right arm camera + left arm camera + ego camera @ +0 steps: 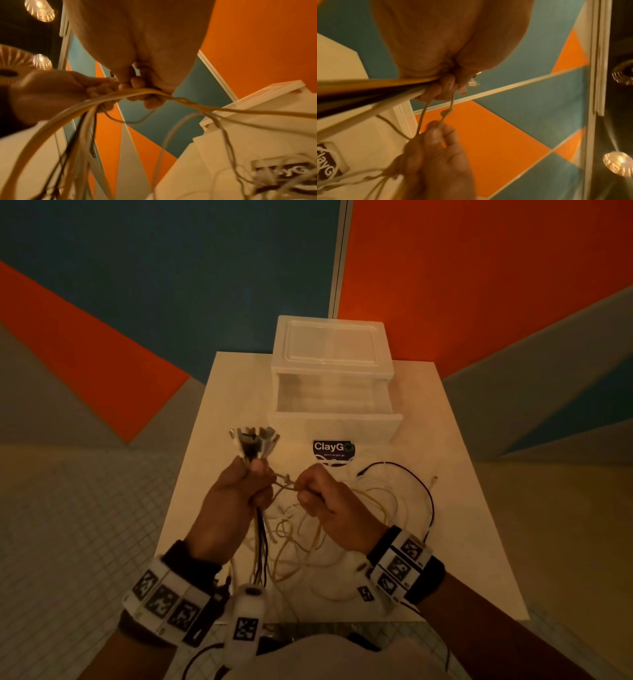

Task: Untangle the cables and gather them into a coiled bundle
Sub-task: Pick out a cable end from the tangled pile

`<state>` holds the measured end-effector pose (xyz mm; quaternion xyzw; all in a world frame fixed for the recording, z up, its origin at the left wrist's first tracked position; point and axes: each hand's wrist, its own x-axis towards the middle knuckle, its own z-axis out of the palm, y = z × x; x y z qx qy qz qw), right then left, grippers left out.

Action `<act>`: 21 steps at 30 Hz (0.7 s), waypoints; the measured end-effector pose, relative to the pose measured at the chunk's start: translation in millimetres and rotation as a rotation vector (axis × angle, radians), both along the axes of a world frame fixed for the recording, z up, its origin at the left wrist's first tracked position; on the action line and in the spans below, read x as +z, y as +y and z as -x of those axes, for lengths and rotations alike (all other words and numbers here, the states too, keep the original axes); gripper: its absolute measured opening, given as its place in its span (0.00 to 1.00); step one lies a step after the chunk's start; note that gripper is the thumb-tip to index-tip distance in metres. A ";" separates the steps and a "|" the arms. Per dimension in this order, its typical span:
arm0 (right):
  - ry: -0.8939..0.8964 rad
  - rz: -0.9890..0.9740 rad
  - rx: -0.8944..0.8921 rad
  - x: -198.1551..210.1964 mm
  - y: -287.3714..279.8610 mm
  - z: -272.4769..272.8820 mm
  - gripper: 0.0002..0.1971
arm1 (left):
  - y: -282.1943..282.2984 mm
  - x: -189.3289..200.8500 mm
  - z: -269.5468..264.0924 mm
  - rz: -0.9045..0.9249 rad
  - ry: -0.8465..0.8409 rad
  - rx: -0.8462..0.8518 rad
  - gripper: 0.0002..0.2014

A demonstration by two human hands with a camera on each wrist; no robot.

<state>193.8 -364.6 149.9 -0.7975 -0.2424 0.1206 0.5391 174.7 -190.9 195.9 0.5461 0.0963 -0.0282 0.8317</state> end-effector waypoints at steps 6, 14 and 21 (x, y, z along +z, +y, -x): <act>-0.148 0.359 -0.038 -64.3 -34.6 -20.1 0.10 | 33.8 13.8 -0.3 0.178 -0.183 0.027 0.06; 0.046 0.811 -0.100 -145.8 -100.1 -49.4 0.12 | 85.7 29.7 3.1 0.438 -0.359 -0.089 0.01; 0.043 0.682 -0.186 -110.2 -85.6 -50.4 0.15 | 66.2 18.7 5.5 0.119 -0.207 0.025 0.11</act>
